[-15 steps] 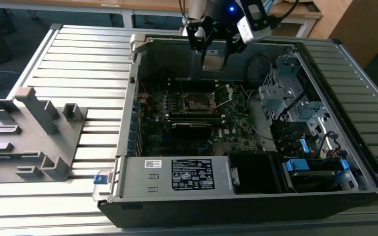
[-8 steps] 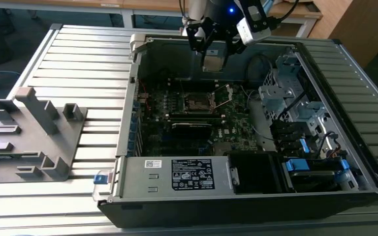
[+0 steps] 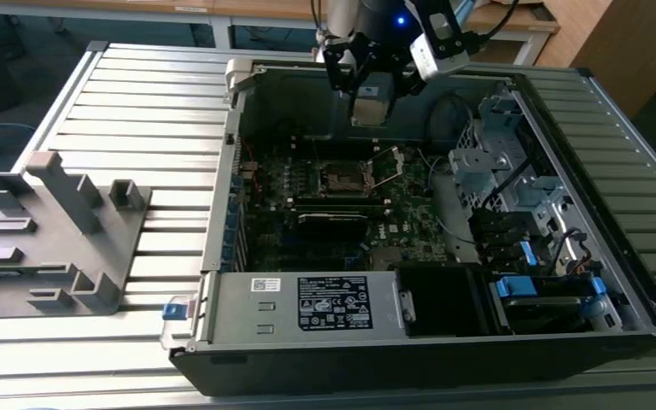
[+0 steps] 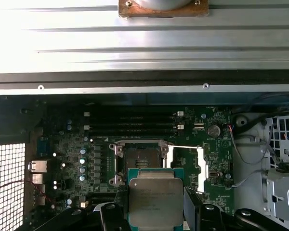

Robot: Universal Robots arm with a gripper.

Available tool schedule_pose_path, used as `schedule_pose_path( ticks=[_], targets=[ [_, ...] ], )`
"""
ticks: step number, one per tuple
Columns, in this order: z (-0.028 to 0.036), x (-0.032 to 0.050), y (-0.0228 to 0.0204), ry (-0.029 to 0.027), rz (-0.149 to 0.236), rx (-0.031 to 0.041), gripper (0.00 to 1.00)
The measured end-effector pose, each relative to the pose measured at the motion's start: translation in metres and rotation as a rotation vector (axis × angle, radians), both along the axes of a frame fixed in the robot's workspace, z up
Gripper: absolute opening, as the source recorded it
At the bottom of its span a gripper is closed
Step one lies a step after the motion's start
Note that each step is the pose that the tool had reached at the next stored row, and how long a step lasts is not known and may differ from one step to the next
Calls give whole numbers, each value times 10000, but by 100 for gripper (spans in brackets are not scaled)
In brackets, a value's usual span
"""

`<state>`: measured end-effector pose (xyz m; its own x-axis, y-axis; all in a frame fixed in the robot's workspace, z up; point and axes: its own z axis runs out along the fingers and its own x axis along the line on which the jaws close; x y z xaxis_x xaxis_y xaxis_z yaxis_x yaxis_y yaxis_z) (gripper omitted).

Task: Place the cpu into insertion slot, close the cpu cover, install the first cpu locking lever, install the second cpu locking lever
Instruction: 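Place the cpu into insertion slot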

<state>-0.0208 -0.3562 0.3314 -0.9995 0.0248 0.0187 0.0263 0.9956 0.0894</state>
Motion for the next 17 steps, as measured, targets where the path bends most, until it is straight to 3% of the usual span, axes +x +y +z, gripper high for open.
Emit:
schedule_pose_path(
  ticks=[7,17],
  targets=[
    [-69,0,0,-6,0,0,54],
    [-75,0,0,-6,0,-1,54]
  ],
)
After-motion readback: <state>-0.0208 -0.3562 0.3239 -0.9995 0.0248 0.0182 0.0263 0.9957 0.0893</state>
